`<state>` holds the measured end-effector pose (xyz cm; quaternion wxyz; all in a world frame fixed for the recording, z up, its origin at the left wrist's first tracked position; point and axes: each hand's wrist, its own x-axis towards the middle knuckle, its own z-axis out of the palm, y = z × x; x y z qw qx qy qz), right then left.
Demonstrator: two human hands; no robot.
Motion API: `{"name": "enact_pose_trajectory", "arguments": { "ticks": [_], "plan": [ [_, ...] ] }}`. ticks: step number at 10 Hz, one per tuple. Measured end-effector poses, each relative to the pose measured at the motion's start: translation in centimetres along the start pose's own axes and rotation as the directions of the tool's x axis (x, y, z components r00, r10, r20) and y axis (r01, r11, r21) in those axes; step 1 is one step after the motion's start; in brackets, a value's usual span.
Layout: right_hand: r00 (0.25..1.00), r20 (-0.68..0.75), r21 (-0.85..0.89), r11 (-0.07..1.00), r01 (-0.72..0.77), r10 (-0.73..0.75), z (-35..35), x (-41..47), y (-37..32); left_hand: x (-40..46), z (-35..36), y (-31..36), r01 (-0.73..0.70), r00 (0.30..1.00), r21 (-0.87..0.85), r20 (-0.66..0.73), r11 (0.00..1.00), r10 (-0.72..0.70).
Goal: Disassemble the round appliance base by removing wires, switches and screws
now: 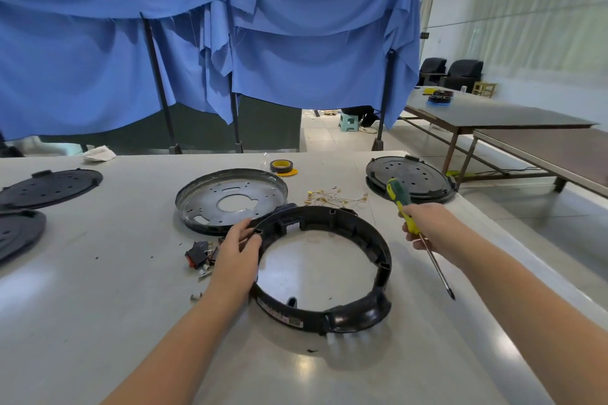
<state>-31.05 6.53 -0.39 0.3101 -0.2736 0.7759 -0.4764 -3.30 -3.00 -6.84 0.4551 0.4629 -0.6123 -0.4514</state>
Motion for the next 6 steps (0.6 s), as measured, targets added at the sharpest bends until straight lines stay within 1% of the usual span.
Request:
{"name": "enact_pose_trajectory", "arguments": {
  "ticks": [1, 2, 3, 4, 5, 6],
  "plan": [
    [0.997, -0.075, -0.172, 0.985, -0.03, 0.018, 0.6, 1.9, 1.3, -0.1, 0.1, -0.4, -0.004, 1.0, -0.083, -0.014, 0.997, 0.003],
    [0.993, -0.119, -0.319, 0.947, -0.03, -0.008, 1.4, 2.5, 2.3, -0.3, 0.0, -0.5, -0.053, 0.999, -0.031, 0.001, 0.998, 0.053],
    [0.981, -0.152, -0.48, 0.876, 0.034, -0.121, 2.4, 2.7, 3.1, -0.6, 0.0, -0.4, -0.082, 0.997, -0.004, -0.008, 0.997, 0.082],
    [0.956, -0.182, -0.634, 0.77, 0.066, -0.232, 3.1, 2.7, 3.8, -0.8, -0.2, -0.4, -0.114, 0.993, 0.029, -0.029, 0.993, 0.115],
    [0.939, -0.185, -0.708, 0.702, 0.077, -0.289, 3.1, 2.8, 3.9, -0.8, -0.4, -0.6, -0.136, 0.989, 0.054, -0.051, 0.989, 0.139],
    [0.932, -0.188, -0.721, 0.688, 0.082, -0.309, 3.0, 2.5, 4.2, -0.6, -0.8, -0.7, -0.132, 0.985, 0.043, -0.103, 0.99, 0.136]
  ]
}}
